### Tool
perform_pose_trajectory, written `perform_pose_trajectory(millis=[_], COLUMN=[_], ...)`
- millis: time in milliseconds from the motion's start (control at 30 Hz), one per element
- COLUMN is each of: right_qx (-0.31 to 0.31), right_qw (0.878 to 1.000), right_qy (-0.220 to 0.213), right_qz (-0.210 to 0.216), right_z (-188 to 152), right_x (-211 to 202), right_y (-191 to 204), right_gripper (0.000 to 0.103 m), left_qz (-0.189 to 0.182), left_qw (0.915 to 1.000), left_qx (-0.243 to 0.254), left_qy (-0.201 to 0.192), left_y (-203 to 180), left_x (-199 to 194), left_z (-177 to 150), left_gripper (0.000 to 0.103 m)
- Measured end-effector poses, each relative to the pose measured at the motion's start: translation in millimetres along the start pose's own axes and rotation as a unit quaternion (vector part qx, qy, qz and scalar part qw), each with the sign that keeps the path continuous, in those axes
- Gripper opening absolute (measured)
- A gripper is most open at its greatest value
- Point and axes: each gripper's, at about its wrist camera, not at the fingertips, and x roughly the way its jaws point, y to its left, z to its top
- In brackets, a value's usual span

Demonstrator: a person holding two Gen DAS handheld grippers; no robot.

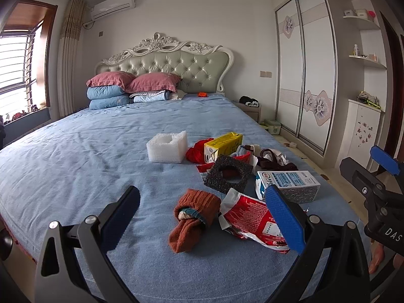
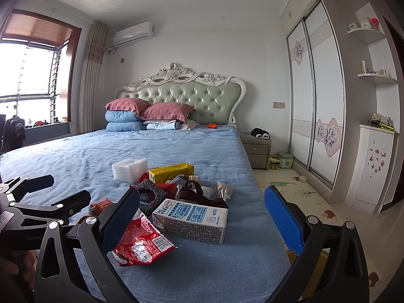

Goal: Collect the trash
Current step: 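Move both tools toward the scattered items on the bed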

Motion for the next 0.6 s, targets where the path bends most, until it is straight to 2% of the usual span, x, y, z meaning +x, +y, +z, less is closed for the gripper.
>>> perform_pose_trajectory(millis=[600], right_qx=[-0.003], right_qw=[1.0], right_qy=[0.008], right_qz=[0.009], right_z=[-3], right_x=[4], right_y=[4], right_gripper=[0.095], left_qz=[0.002], left_qw=[0.9998], left_qx=[0.002], left_qy=[0.02], left_y=[2], left_x=[16], left_z=[-3], left_gripper=[0.099])
